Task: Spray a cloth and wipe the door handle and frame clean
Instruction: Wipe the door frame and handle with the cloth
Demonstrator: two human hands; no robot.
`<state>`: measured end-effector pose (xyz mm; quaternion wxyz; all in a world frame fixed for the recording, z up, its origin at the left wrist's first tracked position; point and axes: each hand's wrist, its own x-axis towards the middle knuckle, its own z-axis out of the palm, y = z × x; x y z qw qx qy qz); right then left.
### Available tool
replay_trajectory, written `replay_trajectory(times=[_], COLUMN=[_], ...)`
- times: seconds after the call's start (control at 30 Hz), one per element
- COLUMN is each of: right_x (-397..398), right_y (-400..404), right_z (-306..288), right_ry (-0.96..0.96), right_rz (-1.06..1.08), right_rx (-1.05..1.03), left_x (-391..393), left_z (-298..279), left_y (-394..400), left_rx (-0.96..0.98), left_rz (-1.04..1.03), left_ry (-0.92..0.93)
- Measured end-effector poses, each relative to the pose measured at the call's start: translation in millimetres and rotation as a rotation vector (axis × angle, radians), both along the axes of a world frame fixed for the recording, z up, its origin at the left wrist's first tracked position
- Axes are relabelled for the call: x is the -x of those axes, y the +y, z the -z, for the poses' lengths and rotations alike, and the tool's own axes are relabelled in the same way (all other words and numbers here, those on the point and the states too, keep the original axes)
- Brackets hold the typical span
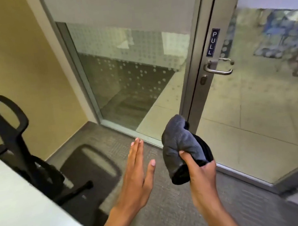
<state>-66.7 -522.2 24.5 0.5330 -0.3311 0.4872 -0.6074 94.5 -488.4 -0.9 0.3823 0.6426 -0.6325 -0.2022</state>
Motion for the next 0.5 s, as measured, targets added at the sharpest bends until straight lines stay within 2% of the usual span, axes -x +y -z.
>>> replay_trajectory(times=[0.13, 0.5], right_x=[-10, -86], right_y=[34, 125], right_z=[7, 28], right_ry=[0.0, -0.03], right_rz=[-0.128, -0.526], right_rx=[-0.026, -0.114], left_x=[-5, -54], left_z=[13, 33], left_y=[70, 242], left_rx=[-0.049, -0.199], left_rz=[-0.124, -0.637], left_ry=[0.014, -0.021])
